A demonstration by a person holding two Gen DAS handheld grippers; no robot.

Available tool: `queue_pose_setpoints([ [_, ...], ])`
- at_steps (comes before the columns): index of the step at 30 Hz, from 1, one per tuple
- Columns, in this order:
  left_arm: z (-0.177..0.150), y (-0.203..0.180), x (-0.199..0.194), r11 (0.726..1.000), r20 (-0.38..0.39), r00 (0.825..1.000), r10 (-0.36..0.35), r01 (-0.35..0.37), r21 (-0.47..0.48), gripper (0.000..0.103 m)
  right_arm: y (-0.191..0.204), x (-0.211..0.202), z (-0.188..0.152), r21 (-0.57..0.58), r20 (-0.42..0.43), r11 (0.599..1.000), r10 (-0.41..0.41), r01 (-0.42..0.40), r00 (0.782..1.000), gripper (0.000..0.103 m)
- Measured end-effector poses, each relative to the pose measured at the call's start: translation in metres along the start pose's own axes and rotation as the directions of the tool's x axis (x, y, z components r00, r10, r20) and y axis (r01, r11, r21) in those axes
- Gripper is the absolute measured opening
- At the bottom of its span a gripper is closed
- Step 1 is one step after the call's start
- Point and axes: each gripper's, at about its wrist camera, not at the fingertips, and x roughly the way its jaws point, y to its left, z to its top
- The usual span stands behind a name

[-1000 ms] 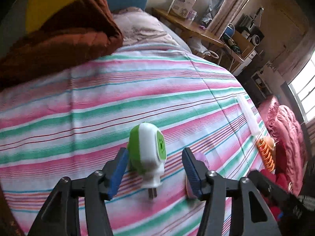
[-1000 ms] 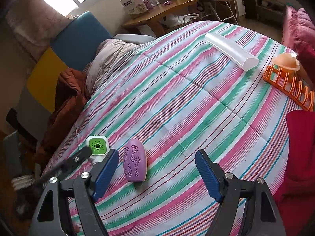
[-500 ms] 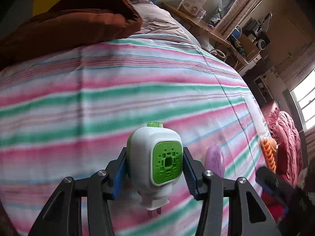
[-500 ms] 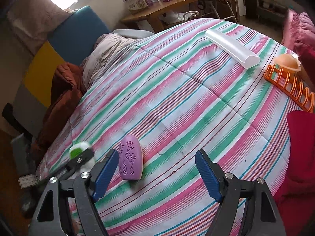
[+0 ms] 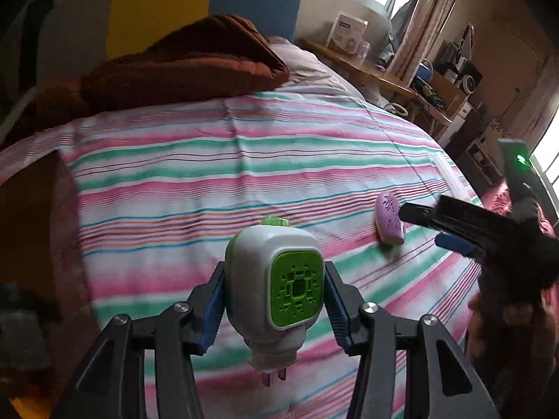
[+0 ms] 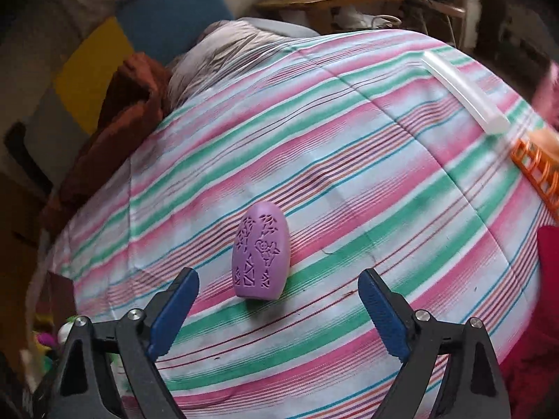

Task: Organize rigid objects
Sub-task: 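Grasp the white-green plug-in device with the left gripper while right gripper grasps the purple egg, then carry the plug-in device into the gold tray and release it with the left gripper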

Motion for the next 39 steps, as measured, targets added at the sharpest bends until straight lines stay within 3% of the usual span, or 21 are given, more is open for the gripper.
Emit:
queue_pose_setpoints([
  [7,-0.020,-0.001,-0.042,0.998,0.077,0.996,0.046,-0.049,0.041,0.052,0.016,0.017,0.003,-0.083,-0.002,0.995,-0.059,0.059,0.998,0.093],
  [9,-0.023,-0.002,-0.054,0.997,0.105,0.993,0.053,-0.058,0.053,0.052,0.020,0.026,0.003,-0.123,-0.016,0.988,-0.096,0.094,0.995,0.088],
  [10,-0.025,-0.002,-0.061,0.996,0.118,0.991,0.058,-0.065,0.057,0.052,0.024,0.031,0.002,-0.156,-0.036,0.983,-0.104,0.097,0.994,0.062],
  [11,-0.026,-0.002,-0.068,0.996,0.131,0.990,0.060,-0.068,0.060,0.052,0.027,0.035,0.001,-0.185,-0.062,0.979,-0.095,0.082,0.994,0.043],
  [13,-0.030,-0.001,-0.079,0.995,0.152,0.986,0.067,-0.077,0.062,0.052,0.038,0.032,-0.005,-0.257,-0.045,0.962,-0.111,0.096,0.993,0.043],
  [16,-0.034,0.001,-0.089,0.994,0.166,0.983,0.081,-0.091,0.055,0.052,0.057,0.033,-0.017,-0.349,-0.074,0.937,-0.057,0.028,0.996,0.043],
  [19,-0.039,0.008,-0.099,0.994,0.176,0.980,0.094,-0.101,0.030,0.052,0.079,0.034,-0.033,-0.469,-0.098,0.882,-0.014,-0.034,0.995,0.043],
  [21,-0.042,0.014,-0.104,0.994,0.177,0.978,0.106,-0.109,0.009,0.052,0.085,0.034,-0.041,-0.513,-0.084,0.858,-0.020,-0.026,0.996,0.045],
  [25,-0.051,0.022,-0.114,0.992,0.186,0.975,0.124,-0.123,-0.014,0.052,0.079,0.036,-0.039,-0.472,-0.098,0.879,0.019,-0.063,0.995,0.046],
  [30,-0.059,0.029,-0.124,0.989,0.193,0.970,0.145,-0.143,-0.024,0.052,0.080,0.033,-0.044,-0.461,-0.101,0.886,0.009,-0.055,0.995,0.047],
  [39,-0.072,0.042,-0.138,0.984,0.195,0.965,0.177,-0.169,-0.057,0.052,0.084,0.033,-0.049,-0.531,-0.066,0.847,-0.021,-0.017,0.998,0.049],
])
